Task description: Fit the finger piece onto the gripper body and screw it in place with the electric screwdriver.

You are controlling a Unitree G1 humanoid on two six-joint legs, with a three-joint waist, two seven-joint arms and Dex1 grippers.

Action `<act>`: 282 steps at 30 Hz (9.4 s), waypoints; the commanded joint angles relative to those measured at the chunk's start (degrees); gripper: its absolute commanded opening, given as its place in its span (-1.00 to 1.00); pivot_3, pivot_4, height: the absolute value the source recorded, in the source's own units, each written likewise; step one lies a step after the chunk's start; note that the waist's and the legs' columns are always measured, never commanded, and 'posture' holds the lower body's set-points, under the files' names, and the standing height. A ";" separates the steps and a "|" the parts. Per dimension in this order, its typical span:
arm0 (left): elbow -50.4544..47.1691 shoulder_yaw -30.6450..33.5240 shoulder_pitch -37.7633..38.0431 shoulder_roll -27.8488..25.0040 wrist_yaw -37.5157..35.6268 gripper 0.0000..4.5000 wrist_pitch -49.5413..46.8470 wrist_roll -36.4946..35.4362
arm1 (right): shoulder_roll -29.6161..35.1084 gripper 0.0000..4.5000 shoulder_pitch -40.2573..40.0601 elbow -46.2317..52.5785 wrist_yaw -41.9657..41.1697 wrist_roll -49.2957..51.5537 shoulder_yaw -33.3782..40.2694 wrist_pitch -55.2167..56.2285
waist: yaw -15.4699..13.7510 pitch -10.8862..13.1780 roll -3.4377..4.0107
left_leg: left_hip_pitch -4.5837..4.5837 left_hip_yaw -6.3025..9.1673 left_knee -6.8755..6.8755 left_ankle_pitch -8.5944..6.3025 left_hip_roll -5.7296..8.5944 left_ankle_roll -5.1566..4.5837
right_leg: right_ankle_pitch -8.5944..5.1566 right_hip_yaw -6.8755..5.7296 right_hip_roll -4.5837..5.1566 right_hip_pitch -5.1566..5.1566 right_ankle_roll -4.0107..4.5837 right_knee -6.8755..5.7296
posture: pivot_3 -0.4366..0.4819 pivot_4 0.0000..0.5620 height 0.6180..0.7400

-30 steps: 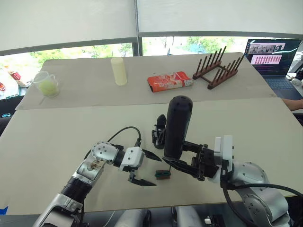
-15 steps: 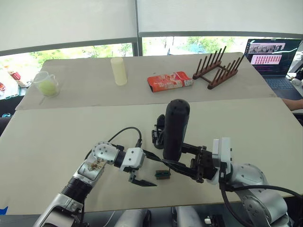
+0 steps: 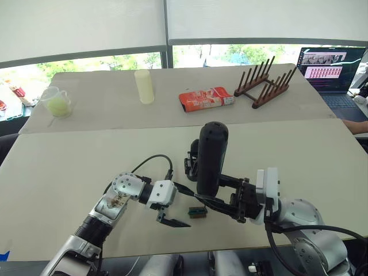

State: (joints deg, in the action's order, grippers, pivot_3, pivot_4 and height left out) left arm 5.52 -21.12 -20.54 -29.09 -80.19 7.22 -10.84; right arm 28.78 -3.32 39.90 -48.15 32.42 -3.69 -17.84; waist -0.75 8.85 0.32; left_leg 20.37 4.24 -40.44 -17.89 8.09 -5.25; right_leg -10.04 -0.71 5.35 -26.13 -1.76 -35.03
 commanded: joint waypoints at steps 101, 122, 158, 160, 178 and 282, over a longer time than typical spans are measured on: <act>1.70 -0.57 -2.18 2.32 -0.14 1.00 2.23 1.15 | 2.76 -0.16 0.47 4.88 0.75 3.56 0.55 0.86 | -0.07 -0.01 -0.01 | 0.01 0.00 0.00 0.00 0.00 -0.01 | 0.00 0.00 0.01 0.00 0.00 0.01 | -0.05 -0.47 1.00; 1.55 -0.97 -1.93 2.31 -0.35 1.00 2.99 1.28 | 2.92 -0.16 -0.56 4.39 0.51 2.47 0.71 1.34 | -0.06 -0.01 -0.01 | 0.00 0.00 -0.01 0.00 0.00 -0.01 | 0.00 0.01 0.01 0.01 0.00 0.00 | -0.05 -0.47 1.00; 1.96 -0.60 -2.21 1.80 -0.30 1.00 2.86 1.02 | 2.27 -0.16 0.08 2.47 -0.31 0.91 0.12 2.41 | -0.04 -0.01 -0.02 | 0.00 0.00 -0.01 0.00 0.00 -0.01 | 0.00 0.01 0.01 0.01 0.00 0.00 | -0.05 -0.47 1.00; 2.05 -0.59 -2.27 1.84 -0.29 1.00 2.90 1.04 | 2.30 -0.16 0.38 2.36 -0.37 1.04 0.22 2.21 | -0.03 -0.01 -0.01 | 0.00 0.00 -0.01 0.00 0.00 -0.01 | 0.00 0.01 0.01 0.01 0.00 0.00 | -0.05 -0.47 1.00; 1.74 -0.70 -2.42 1.98 -0.01 1.00 2.78 1.11 | 3.20 -0.16 0.36 3.32 -0.09 1.89 0.29 1.19 | -0.05 -0.01 -0.02 | 0.00 0.00 0.00 0.00 0.00 -0.01 | 0.00 0.01 0.01 0.01 0.00 0.00 | -0.05 -0.47 1.00; 3.63 -0.65 -3.61 2.38 0.12 1.00 4.07 1.31 | 4.95 -0.16 0.18 7.08 1.77 6.33 -1.42 -2.09 | -0.03 -0.01 -0.02 | 0.00 0.00 -0.01 0.01 0.00 -0.01 | 0.00 0.00 0.01 0.01 0.00 0.00 | -0.05 -0.47 1.00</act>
State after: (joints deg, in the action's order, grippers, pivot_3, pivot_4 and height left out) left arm 10.77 -21.99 -24.33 -26.57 -80.16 10.07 -9.11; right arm 33.68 -3.52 43.15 -46.06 36.44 -6.17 -20.37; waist -0.78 8.84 0.30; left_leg 20.37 4.24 -40.45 -17.88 8.09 -5.26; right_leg -10.04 -0.71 5.36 -26.12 -1.76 -35.03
